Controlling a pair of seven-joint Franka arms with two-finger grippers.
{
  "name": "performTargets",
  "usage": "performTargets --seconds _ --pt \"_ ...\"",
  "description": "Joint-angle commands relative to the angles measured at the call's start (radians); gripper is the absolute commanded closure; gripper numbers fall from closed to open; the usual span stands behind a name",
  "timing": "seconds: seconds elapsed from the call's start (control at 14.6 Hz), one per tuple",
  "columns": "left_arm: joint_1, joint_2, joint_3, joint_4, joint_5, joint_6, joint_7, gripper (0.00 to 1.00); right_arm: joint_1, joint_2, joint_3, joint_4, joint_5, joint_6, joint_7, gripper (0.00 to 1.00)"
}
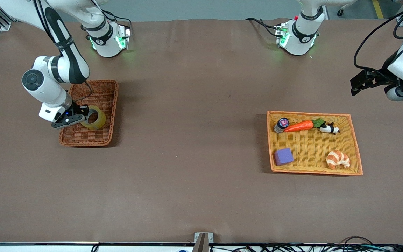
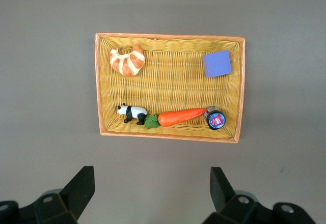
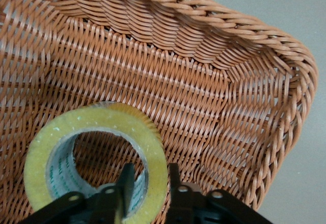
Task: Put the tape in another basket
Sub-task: 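Open the right gripper and withdraw it from the basket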
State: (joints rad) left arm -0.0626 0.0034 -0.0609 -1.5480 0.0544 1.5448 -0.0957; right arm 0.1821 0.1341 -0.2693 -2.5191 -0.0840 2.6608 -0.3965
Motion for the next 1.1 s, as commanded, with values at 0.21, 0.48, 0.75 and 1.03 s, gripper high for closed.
performTargets --seconds 0.21,0.48,0.75,1.03 --pt "0.012 0.003 -0.003 0.011 -0.014 0.003 0.010 0.00 0.010 -0.092 -0.011 0.188 0.012 -0.320 -0.001 0.00" --pt "0.012 0.001 -0.003 0.006 -0.016 0.003 0.010 0.00 0.001 -0.096 0.002 0.521 0.012 -0.658 0.191 0.00" --pt "0.007 -0.010 -0.005 -0.014 -0.019 0.003 0.010 0.00 -0.145 -0.094 0.166 0.731 0.012 -0.755 0.375 0.00" --pt "0.009 -0.029 -0.011 -0.047 -0.021 0.001 0.010 0.00 -0.236 -0.083 0.252 0.949 0.012 -0.889 0.424 0.00"
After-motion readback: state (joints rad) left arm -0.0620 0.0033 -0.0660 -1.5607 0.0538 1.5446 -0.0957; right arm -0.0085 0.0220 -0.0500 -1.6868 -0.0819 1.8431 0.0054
